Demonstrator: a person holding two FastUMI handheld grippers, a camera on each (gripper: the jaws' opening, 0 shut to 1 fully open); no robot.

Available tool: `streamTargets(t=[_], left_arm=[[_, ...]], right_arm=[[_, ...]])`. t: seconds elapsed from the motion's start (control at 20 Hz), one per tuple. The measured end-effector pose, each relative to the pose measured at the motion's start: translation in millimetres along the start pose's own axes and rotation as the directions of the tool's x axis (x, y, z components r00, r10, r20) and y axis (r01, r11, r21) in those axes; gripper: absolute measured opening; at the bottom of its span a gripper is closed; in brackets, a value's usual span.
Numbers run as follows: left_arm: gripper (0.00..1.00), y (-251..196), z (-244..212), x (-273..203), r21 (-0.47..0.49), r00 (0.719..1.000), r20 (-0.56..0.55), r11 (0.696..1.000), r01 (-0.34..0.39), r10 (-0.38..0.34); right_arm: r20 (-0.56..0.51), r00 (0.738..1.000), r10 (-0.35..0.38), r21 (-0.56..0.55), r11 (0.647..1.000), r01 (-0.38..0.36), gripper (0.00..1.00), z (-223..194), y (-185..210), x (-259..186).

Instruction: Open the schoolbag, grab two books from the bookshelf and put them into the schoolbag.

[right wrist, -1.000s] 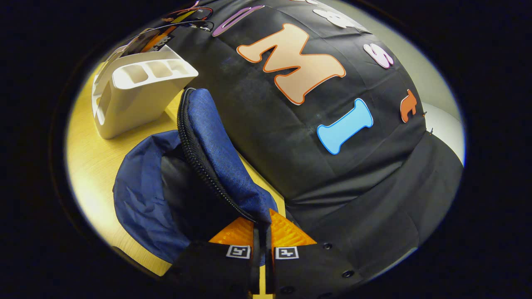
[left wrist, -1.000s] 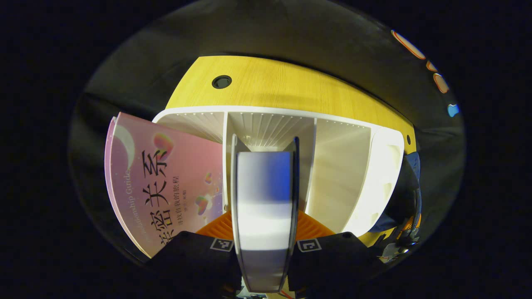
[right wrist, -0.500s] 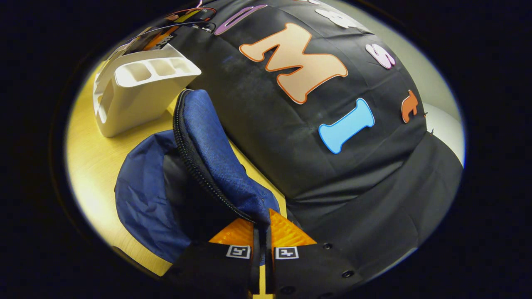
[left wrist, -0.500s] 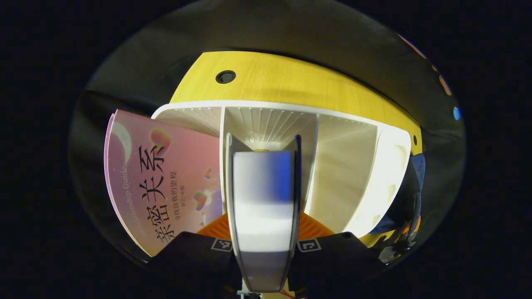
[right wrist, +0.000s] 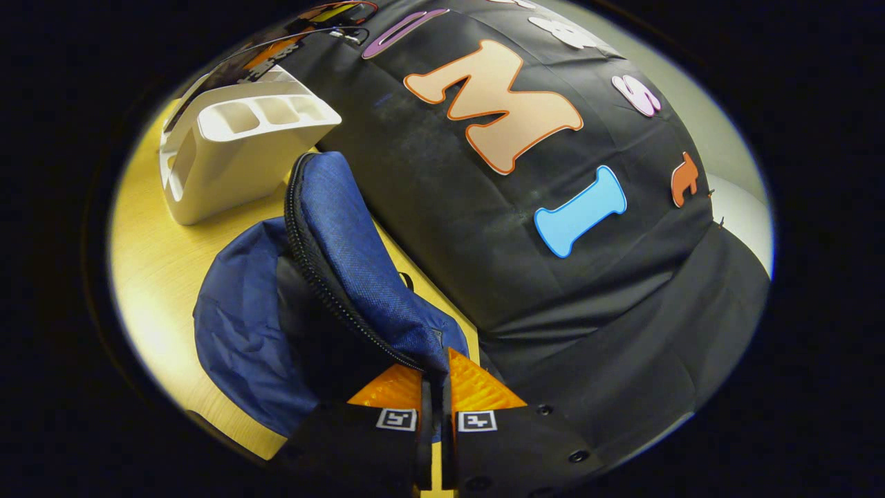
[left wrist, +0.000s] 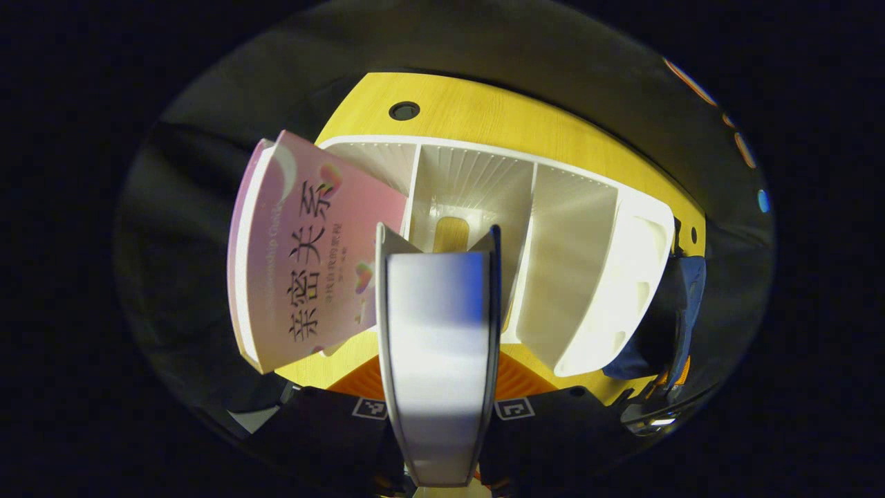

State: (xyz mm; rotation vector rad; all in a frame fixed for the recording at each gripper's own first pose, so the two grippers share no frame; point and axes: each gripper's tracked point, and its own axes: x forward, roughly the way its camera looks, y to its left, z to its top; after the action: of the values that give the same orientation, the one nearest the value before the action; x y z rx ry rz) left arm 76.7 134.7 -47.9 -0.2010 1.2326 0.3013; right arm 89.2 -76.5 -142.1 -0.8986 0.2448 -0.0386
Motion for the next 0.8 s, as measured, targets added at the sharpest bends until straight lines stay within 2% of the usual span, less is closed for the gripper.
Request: streamTargets(t=[0.05,0.1,0.15,0.3,0.35,0.4,0.45,0.8], left_arm=[[0.39,0,-7,-8,-0.010,1.000,-0.004,1.000,0.007,-0.007],[0.39,0,-14,-16,-0.021,1.000,-0.007,1.000,0.014,-0.014],[0.39,-1,-21,-24,-0.032,1.000,-0.006,0.999,0.022,-0.023],[0.39,1,-39,-49,-0.077,1.000,-0.003,0.997,0.025,-0.025],[0.39,3,-44,-57,-0.088,1.000,0.003,0.996,0.023,-0.023],[0.39,5,-49,-65,-0.096,1.000,0.013,0.995,0.020,-0.019],[0.39,6,-54,-75,-0.102,0.999,0.025,0.995,0.023,-0.021],[0.39,-8,-84,-144,-0.129,0.985,0.145,0.985,0.114,-0.095]], right_arm=[[0.003,1.000,0.001,-0.001,1.000,-0.001,0.08,0,0,1],[0.004,1.000,0.002,0.000,1.000,-0.002,0.02,0,0,0],[0.004,1.000,0.003,0.002,1.000,-0.003,0.08,-1,0,0],[0.005,1.000,0.007,0.014,1.000,-0.007,0.08,-2,1,0],[0.007,1.000,0.010,0.017,1.000,-0.010,0.02,-3,1,0],[0.011,1.000,0.012,0.018,1.000,-0.012,0.08,-2,0,0],[0.016,1.000,0.013,0.019,1.000,-0.014,0.08,-2,-1,1],[0.033,0.999,0.026,0.041,0.999,-0.027,0.08,-4,-4,0]])
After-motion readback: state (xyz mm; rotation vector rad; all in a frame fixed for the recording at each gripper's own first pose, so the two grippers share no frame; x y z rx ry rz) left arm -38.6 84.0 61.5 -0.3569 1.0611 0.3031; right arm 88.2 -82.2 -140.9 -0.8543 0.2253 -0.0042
